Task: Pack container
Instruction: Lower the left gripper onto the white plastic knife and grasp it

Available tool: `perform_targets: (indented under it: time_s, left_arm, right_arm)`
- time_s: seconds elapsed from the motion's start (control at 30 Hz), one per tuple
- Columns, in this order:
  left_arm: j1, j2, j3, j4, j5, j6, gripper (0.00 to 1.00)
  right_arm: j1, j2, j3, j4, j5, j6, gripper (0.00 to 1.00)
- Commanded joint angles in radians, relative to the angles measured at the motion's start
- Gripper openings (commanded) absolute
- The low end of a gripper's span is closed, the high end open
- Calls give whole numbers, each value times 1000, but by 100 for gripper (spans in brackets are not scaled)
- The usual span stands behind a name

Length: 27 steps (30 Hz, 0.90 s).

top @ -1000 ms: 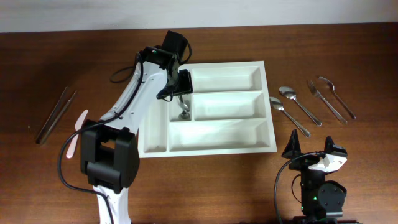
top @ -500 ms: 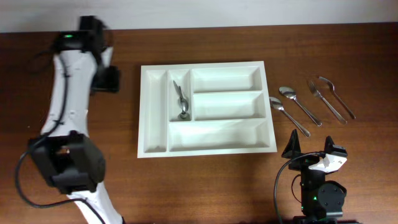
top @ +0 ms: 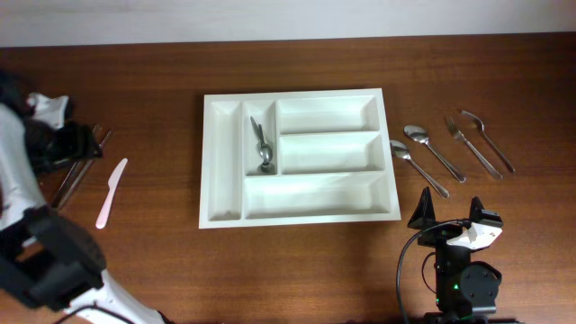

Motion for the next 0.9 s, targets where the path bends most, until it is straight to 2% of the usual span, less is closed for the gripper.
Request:
perform_targets:
  time_s: [0.0,0.1,0.17,0.23,0.37,0.5,0.57,0.63,0.77,0.87]
  left_arm:
    - [58,-166,-124,40,127,68,72]
    - [57,-309,-352,170,110,97,73]
    - [44,-364,-476,251,67,97,77]
    - [27,-399,-624,369,11,97,99]
    - [11,-391,-754,506,-29,98,100]
    - [11,-388,-767,581,-100,101,84]
    - [11,-388,-767,618,-125,106,84]
    - [5,-385,-768,651,-158,133,81]
    - [-25,-348,-767,704,-167,257,80]
    - [-49,-297,-767,716,-170,298,81]
  right_arm:
    - [2,-8,-5,3,16,-10,99]
    - [2,-8,-5,3,16,-10,99]
    - [2,-8,-5,3,16,-10,99]
    - [2,-8,-5,3,16,-10,99]
    - [2,-8,-5,3,16,-10,99]
    - [2,-8,-5,3,16,-10,99]
    - [2,-8,-5,3,16,-10,99]
    - [2,-8,-5,3,16,-10,99]
    - [2,-8,-5,3,16,-10,99]
    - [2,-8,-5,3,16,-10,99]
